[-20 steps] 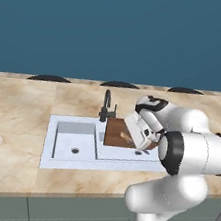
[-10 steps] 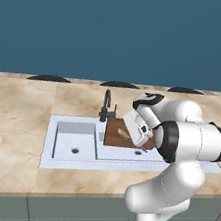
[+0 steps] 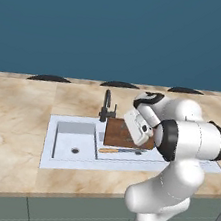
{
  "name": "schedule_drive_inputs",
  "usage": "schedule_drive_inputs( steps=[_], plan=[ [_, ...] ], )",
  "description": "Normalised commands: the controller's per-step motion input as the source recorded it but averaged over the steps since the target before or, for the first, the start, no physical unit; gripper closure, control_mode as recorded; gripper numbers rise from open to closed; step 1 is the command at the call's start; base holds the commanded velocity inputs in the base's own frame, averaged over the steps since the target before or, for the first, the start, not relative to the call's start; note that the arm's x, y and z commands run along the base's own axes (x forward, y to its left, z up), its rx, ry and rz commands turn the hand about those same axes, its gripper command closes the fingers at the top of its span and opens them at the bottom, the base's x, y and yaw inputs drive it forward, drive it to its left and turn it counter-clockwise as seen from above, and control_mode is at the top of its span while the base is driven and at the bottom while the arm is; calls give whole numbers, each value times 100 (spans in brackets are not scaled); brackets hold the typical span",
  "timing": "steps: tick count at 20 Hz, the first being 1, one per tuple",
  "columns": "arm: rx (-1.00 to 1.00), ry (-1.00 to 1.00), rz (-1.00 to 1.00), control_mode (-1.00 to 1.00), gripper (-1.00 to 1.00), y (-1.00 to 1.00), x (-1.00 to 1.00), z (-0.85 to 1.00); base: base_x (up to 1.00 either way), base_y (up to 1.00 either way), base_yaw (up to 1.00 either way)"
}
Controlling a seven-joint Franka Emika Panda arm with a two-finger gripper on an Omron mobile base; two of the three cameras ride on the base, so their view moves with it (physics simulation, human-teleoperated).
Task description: Move the cutting board and knife to the sink. Then move spray from the cabinet to the counter.
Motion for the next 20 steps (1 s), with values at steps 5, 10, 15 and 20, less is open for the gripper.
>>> schedule_drive_inputs(
  steps=[5,10,15,20],
  plan=[
    [0,-9,0,-100,-100,0,-15,9,0,0,0],
    [3,-17,-1,-100,-100,-11,-43,43,0,0,0],
    [3,-18,0,-100,-100,-25,-36,50,0,0,0],
    [1,-13,4,-100,-100,-15,-52,87,0,0,0]
  ],
)
